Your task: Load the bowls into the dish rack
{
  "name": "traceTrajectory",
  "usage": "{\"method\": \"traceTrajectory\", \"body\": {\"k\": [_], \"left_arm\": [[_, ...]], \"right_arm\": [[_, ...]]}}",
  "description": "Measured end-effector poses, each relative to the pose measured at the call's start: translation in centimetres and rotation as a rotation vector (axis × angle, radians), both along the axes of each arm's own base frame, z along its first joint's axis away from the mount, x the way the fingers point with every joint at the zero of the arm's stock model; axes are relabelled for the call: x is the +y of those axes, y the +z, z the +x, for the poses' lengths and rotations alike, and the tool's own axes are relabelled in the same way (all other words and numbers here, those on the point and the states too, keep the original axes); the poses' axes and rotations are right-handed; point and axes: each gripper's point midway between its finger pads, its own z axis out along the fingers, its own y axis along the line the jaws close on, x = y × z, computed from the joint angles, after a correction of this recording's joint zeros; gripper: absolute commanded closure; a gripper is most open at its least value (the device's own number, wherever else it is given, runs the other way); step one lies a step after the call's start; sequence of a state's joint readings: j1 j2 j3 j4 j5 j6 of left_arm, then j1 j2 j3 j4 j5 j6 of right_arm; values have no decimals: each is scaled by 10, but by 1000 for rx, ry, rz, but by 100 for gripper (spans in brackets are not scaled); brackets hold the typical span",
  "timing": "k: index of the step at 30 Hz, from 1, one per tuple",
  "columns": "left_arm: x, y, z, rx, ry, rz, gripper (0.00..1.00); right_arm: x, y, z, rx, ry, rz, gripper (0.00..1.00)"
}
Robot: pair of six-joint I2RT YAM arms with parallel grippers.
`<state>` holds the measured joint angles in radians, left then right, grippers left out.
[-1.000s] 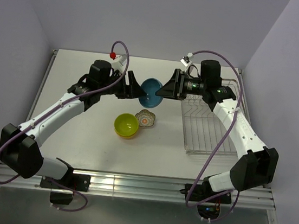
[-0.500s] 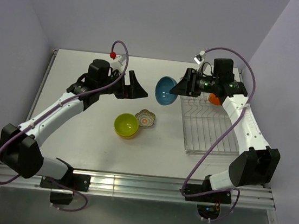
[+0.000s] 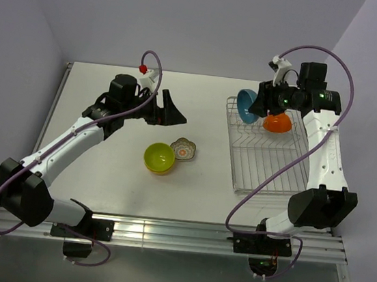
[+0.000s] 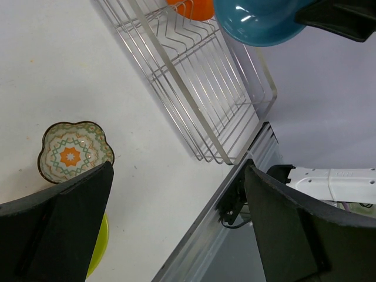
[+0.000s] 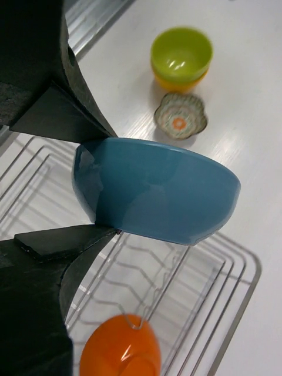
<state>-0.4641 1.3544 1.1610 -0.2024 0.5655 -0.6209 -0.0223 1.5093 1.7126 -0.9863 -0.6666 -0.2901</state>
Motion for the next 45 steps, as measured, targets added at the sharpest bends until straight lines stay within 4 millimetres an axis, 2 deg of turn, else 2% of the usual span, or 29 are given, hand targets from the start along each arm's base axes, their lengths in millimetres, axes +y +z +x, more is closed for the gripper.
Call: {"method": "traceTrajectory", "body": {"k": [6,14,17,25,29,36,45], "left_arm": [[-1,4,-2,-8,-10,-9,1],[4,7,2,-40,12,1,1],[8,6,5,-41,29,6,0],[25,7,8,-64,89,23,0],[30,9,12,-72,111,27,0],[34,3,12,-65,124,35,1],[37,2,14,-65,134,38,0]], "right_arm": [[-27,-16,2,-43,25,-206,100],[-60,-26,20,-154,118,-507,100],[-60,-35,28,-204,190,-611,100],[-61,-90,39,-262,402,-859,100],[-63,-95,48,-310,448,-941,100],[-65,-81,71,-430,474,-1052,100],[-56,-97,84,-451,550,-1133,100]]}}
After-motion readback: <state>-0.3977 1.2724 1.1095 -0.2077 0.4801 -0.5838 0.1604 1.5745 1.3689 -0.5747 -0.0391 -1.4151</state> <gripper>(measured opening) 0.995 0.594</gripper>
